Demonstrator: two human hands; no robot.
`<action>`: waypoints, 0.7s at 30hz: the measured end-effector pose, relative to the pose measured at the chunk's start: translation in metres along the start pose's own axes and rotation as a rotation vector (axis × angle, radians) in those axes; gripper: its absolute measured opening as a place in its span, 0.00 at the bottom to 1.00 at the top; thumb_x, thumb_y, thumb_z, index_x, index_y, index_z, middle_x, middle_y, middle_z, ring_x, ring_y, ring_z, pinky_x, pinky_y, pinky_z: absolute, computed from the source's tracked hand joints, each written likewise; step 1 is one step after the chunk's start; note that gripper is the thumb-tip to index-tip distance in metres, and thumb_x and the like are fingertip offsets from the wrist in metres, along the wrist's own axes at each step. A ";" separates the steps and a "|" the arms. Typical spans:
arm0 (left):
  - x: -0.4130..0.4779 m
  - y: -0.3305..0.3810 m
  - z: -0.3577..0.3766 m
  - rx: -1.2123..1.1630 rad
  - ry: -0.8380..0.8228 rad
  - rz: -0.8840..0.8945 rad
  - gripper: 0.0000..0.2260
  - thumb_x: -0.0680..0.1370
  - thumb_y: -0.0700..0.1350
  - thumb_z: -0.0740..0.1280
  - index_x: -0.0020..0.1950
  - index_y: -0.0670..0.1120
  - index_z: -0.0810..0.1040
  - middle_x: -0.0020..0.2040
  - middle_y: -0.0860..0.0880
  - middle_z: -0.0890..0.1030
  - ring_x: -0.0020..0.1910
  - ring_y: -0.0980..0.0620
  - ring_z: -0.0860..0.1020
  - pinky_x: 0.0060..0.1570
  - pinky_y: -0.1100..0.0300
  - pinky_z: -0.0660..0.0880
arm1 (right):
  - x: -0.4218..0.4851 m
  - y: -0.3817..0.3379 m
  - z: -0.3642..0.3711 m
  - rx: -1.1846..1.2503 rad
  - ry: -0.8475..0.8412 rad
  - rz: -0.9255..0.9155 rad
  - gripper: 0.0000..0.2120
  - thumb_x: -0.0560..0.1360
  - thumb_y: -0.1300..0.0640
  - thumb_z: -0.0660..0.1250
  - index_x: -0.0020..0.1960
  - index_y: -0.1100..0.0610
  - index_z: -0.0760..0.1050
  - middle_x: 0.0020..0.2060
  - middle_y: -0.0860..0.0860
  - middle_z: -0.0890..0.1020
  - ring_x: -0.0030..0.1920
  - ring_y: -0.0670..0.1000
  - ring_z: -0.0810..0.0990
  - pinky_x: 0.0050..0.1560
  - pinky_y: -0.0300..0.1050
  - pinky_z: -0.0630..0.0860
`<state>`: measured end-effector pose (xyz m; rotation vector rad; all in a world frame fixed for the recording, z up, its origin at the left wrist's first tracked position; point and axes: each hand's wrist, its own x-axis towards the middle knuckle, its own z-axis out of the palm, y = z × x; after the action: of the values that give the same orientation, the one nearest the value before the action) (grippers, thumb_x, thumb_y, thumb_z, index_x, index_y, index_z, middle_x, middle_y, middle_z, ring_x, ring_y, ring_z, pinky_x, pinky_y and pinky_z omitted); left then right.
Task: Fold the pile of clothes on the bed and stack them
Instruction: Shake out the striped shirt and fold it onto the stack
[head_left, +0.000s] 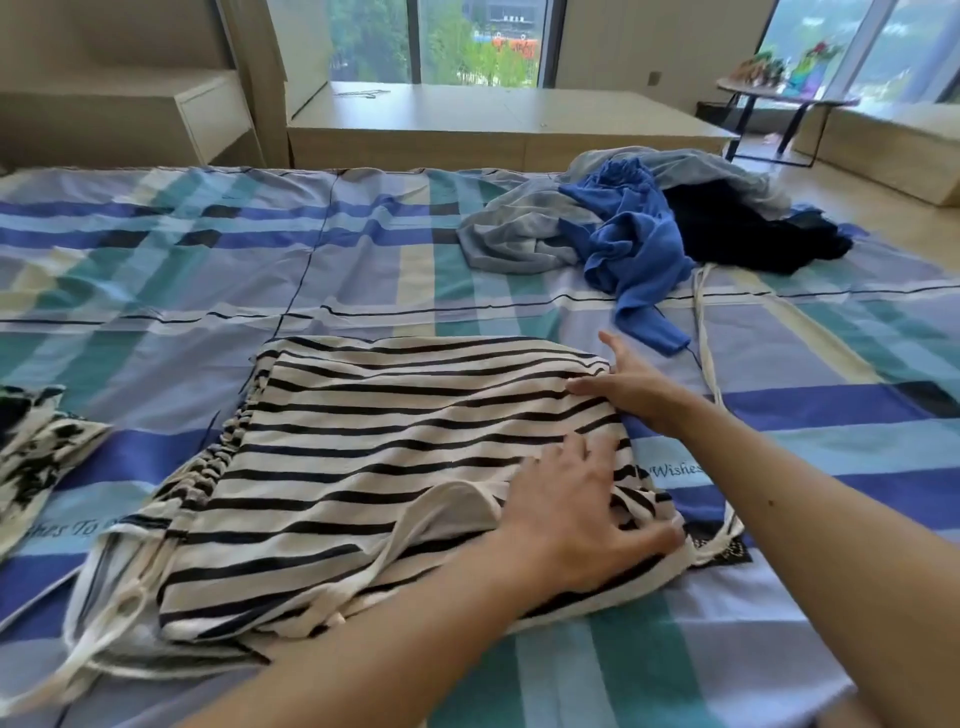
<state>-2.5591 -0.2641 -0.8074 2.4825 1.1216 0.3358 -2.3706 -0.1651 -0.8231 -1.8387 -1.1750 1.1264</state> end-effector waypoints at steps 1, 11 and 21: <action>0.000 0.009 0.008 0.059 -0.040 0.006 0.48 0.68 0.76 0.62 0.78 0.50 0.55 0.68 0.45 0.70 0.65 0.44 0.70 0.63 0.45 0.70 | -0.002 0.002 -0.001 -0.007 -0.022 -0.013 0.61 0.56 0.47 0.83 0.80 0.42 0.51 0.73 0.61 0.69 0.66 0.60 0.76 0.66 0.59 0.75; 0.010 0.028 0.015 0.274 -0.125 0.053 0.18 0.80 0.41 0.64 0.70 0.45 0.70 0.63 0.38 0.74 0.60 0.39 0.75 0.48 0.49 0.72 | -0.023 -0.005 0.009 -0.156 -0.104 -0.146 0.24 0.75 0.65 0.71 0.68 0.48 0.76 0.57 0.56 0.81 0.51 0.51 0.83 0.45 0.37 0.82; -0.048 -0.055 -0.101 -0.563 0.338 -0.253 0.10 0.72 0.41 0.70 0.52 0.50 0.77 0.43 0.50 0.82 0.44 0.49 0.81 0.46 0.53 0.79 | -0.025 -0.159 0.073 -0.278 -0.074 -0.354 0.21 0.72 0.69 0.70 0.62 0.54 0.78 0.47 0.53 0.80 0.44 0.51 0.79 0.47 0.43 0.80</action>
<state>-2.6638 -0.2419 -0.7444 1.8109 1.2413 0.8821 -2.4982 -0.1237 -0.7071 -1.7033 -1.6926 0.8685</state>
